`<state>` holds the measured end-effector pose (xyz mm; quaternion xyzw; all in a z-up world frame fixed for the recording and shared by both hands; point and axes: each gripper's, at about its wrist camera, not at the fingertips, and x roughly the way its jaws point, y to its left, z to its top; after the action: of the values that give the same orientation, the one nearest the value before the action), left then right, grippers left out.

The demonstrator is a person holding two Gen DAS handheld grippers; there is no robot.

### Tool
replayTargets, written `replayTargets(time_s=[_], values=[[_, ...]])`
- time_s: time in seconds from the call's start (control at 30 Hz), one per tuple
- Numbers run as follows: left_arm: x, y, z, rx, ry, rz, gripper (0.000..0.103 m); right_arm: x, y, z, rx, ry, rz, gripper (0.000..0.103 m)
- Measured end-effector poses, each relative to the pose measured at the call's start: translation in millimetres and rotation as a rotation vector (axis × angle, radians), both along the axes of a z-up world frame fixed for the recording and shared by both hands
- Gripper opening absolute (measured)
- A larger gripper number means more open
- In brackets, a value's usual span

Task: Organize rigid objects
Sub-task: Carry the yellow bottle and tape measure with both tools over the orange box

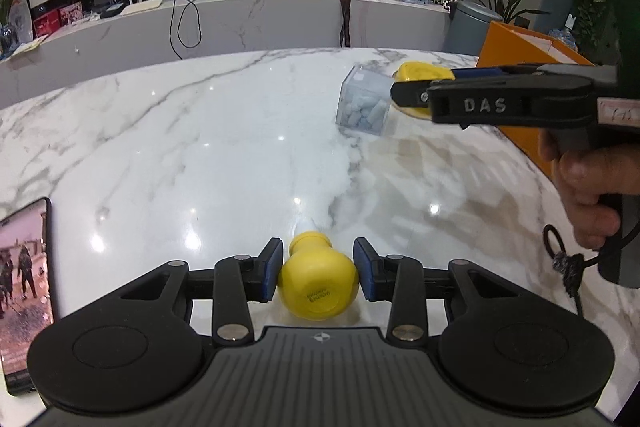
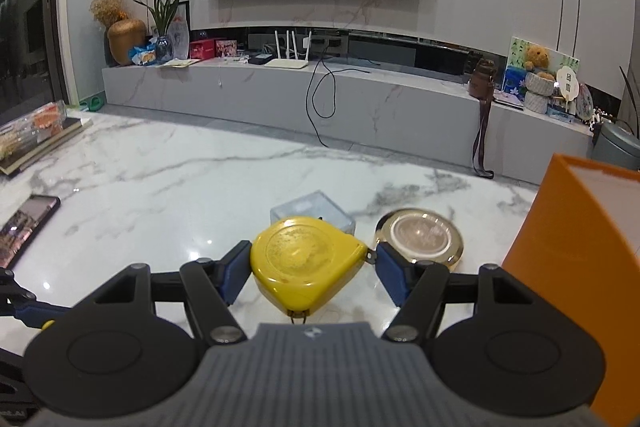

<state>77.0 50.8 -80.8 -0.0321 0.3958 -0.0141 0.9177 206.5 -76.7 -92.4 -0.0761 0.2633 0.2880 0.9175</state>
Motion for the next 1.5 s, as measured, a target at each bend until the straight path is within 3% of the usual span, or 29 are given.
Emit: replayTargets(time_s=[0.53, 0.83, 1.5], values=[[8, -25, 29, 0.065, -0.025, -0.072, 0.043, 12, -49, 55, 0.085, -0.034, -0.107, 0.067], [28, -47, 70, 0.1, -0.086, -0.143, 0.043, 15, -79, 80, 0.101, -0.047, -0.164, 0.067], [95, -131, 127, 0.117, -0.201, -0.325, 0.043, 33, -169, 94, 0.142, 0.013, -0.339, 0.067]])
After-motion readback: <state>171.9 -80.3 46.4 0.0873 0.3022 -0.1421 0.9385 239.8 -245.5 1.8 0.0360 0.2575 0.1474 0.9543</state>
